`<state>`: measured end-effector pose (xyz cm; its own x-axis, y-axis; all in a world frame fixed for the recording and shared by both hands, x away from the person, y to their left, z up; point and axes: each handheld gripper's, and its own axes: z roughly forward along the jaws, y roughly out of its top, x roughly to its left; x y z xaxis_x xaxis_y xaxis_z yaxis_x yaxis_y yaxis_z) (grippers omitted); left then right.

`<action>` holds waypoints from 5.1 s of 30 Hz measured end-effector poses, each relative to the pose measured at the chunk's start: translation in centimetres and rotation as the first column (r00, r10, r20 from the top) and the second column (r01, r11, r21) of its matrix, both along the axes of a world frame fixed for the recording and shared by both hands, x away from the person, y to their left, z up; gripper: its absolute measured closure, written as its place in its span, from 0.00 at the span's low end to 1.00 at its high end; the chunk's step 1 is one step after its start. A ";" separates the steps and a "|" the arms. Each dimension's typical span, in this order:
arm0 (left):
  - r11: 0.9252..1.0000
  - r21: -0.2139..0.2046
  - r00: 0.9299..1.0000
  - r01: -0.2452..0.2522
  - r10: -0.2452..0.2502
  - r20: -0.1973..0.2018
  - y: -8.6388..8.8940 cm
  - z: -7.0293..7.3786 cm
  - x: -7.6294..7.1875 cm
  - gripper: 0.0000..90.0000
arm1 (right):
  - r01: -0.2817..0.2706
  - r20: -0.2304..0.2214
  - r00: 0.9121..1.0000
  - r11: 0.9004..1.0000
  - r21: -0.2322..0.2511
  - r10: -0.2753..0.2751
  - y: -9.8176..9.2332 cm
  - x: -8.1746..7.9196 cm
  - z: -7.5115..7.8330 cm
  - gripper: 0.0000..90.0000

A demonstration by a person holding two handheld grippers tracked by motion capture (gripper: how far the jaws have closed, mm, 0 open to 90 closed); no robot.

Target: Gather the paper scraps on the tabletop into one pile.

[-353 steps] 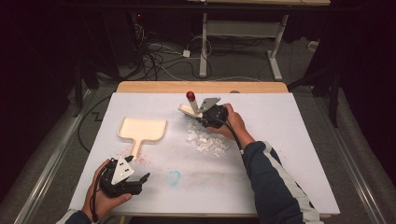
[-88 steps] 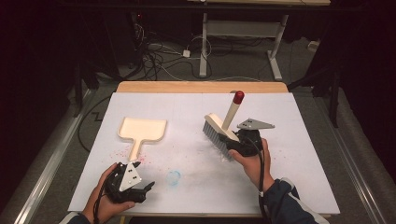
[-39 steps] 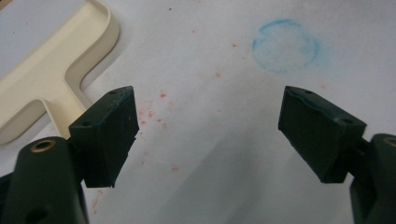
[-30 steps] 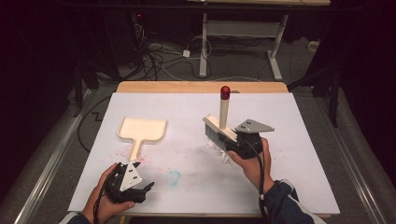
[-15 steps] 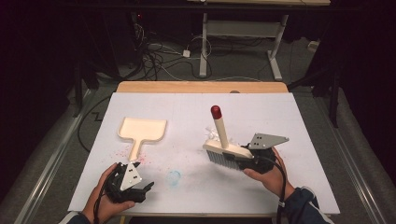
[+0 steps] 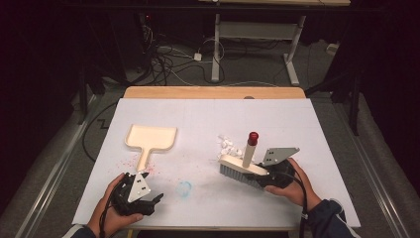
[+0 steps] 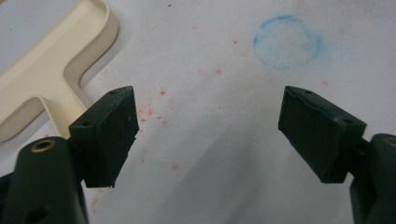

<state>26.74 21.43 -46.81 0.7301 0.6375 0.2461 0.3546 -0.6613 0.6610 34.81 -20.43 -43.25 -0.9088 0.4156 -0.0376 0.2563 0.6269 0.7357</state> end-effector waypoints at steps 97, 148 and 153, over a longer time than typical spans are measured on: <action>1.000 -0.001 0.999 0.026 -0.026 0.024 -0.4 0.3 0.0 0.22 | 0.410 0.155 0.895 0.909 0.078 -0.417 -3.6 5.1 0.2 0.75; 0.999 -0.011 0.999 0.038 -0.037 0.027 -0.9 0.4 0.5 0.22 | 0.555 0.250 0.765 0.804 0.211 -0.594 2.5 1.5 -1.5 0.75; 0.999 -0.011 0.999 0.035 -0.034 0.029 -0.9 0.4 0.5 0.22 | 0.551 0.233 0.764 0.796 0.250 -0.602 1.3 1.6 -0.7 0.75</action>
<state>27.21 20.58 -46.40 0.7444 0.6151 0.2598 0.3125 -0.6648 0.6785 36.44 -19.09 -43.93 -0.4525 0.8803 -0.1429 0.2944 0.2987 0.9078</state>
